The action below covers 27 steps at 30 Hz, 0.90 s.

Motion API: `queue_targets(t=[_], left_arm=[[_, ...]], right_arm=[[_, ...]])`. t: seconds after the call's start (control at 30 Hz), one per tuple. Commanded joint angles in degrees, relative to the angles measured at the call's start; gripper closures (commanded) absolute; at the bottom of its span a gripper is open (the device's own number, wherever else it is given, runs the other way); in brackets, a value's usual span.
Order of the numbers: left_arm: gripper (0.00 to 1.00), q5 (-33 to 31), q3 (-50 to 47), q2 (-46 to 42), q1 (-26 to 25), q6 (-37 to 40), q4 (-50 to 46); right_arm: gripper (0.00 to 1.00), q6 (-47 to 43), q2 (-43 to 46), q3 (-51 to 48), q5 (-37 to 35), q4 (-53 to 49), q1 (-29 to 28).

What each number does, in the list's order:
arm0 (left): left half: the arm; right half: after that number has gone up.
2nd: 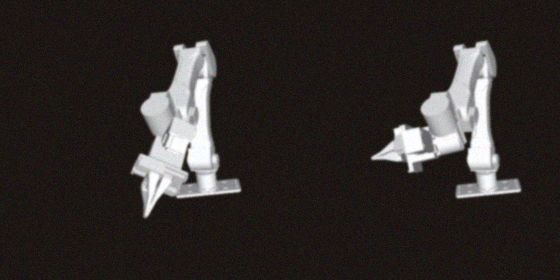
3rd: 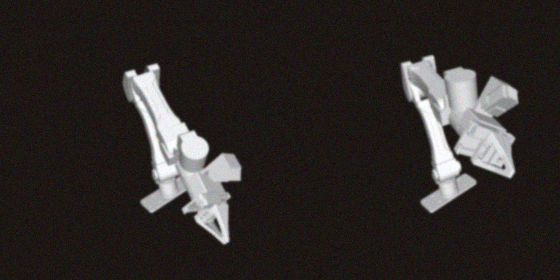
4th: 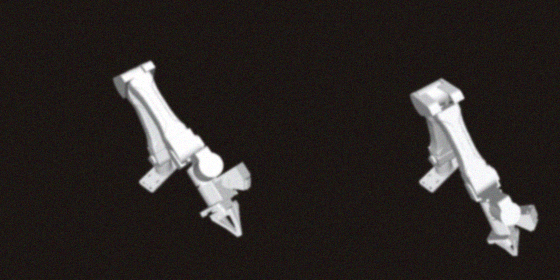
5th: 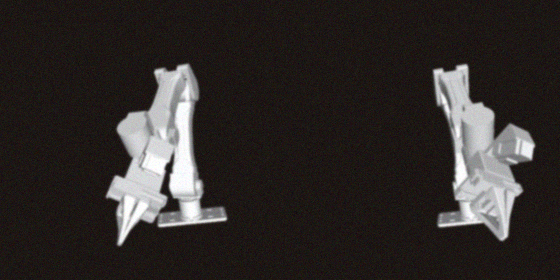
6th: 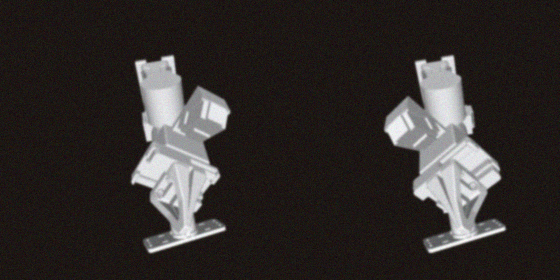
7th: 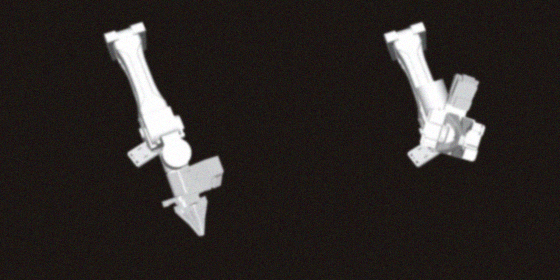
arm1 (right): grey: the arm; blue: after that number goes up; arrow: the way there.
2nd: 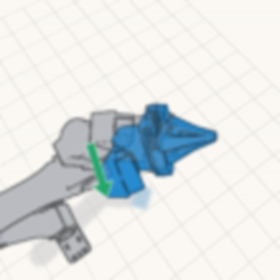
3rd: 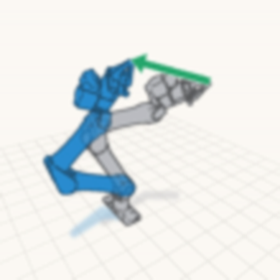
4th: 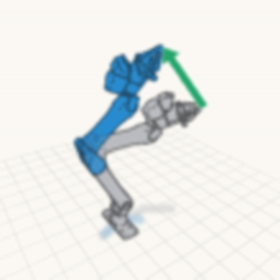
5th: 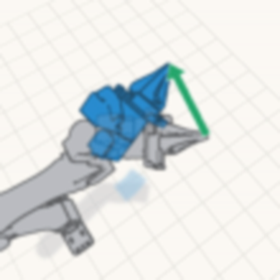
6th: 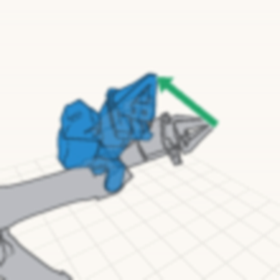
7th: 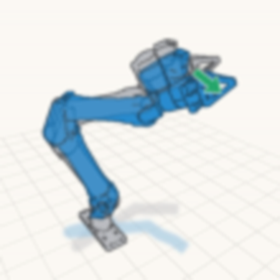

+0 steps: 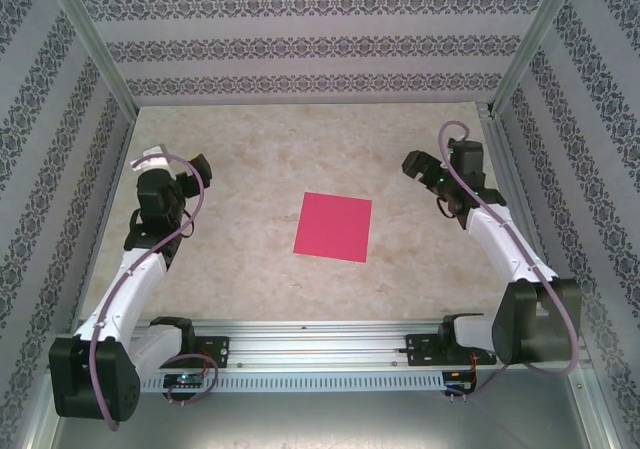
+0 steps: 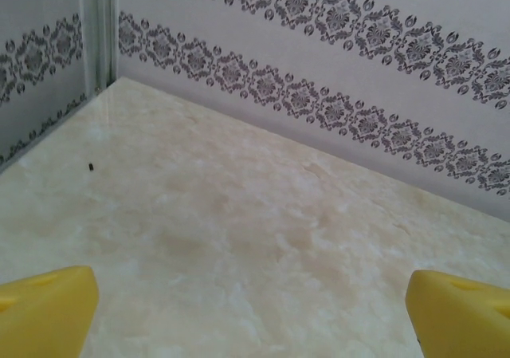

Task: Fold a paper plane with a square sheet of paper (pick it up from the middle)
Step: Fold the square sheet of paper in half at the center of the table.

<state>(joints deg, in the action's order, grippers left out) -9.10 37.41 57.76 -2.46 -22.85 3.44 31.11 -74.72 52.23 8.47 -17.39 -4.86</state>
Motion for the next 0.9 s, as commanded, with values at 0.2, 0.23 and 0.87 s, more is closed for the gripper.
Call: queue_targets(t=[0.2, 0.23, 0.87], left_arm=[[0.00, 18.21, 0.35, 3.60, -6.40, -10.90, -6.23], [0.00, 16.77, 0.29, 3.46, -8.08, -10.79, -7.34], [0.00, 10.31, -4.27, -5.17, -12.09, -8.02, -15.46]], right_arm=[[0.10, 7.91, -11.86, 19.40, -16.98, -29.23, -24.44], [0.11, 9.81, -13.38, 20.57, -17.38, -30.36, -26.04], [0.14, 16.81, -39.28, 40.29, -17.63, -38.06, -36.03]])
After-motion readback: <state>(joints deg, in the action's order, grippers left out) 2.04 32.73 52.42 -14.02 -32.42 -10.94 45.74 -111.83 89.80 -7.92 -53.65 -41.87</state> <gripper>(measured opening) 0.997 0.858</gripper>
